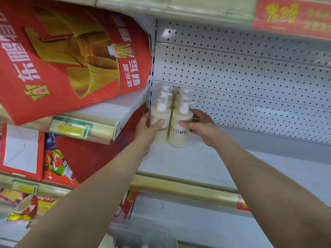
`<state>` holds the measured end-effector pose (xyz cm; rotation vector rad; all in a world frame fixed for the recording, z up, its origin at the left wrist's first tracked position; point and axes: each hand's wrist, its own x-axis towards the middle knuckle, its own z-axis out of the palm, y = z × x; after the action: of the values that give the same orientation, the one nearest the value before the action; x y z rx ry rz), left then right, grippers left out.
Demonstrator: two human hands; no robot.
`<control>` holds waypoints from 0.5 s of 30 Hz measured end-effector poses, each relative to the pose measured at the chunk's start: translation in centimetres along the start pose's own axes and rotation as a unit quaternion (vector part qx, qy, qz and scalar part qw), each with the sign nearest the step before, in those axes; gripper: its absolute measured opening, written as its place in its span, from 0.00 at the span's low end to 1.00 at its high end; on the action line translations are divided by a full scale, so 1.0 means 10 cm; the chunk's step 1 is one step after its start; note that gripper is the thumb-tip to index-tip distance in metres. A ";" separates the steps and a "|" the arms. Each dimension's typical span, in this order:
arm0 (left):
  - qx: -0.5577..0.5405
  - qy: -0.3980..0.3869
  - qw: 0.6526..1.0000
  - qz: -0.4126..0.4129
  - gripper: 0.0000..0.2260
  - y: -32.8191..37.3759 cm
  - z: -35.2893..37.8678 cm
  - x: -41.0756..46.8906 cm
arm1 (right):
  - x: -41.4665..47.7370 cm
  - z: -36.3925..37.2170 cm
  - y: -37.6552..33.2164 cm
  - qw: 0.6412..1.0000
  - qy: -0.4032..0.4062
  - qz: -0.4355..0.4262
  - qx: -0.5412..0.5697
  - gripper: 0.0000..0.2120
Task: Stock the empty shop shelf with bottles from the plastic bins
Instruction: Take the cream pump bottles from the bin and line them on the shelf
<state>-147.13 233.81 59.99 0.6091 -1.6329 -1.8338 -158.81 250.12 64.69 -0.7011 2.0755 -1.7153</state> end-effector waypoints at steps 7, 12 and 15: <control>-0.005 -0.017 1.000 -0.010 0.28 -0.02 0.01 0.00 | -0.01 0.04 0.07 0.999 0.025 -0.009 -0.020 0.33; 0.042 0.003 0.999 -0.005 0.29 0.07 0.07 -0.12 | -0.14 0.13 -0.01 0.992 0.061 -0.015 -0.109 0.33; 0.080 0.031 0.996 -0.003 0.29 0.21 0.12 -0.27 | -0.26 0.18 -0.17 0.979 0.094 -0.014 -0.180 0.37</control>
<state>-145.70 236.41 62.12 0.7342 -1.7490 -1.6814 -155.44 249.99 65.94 -0.6950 2.5559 -1.4827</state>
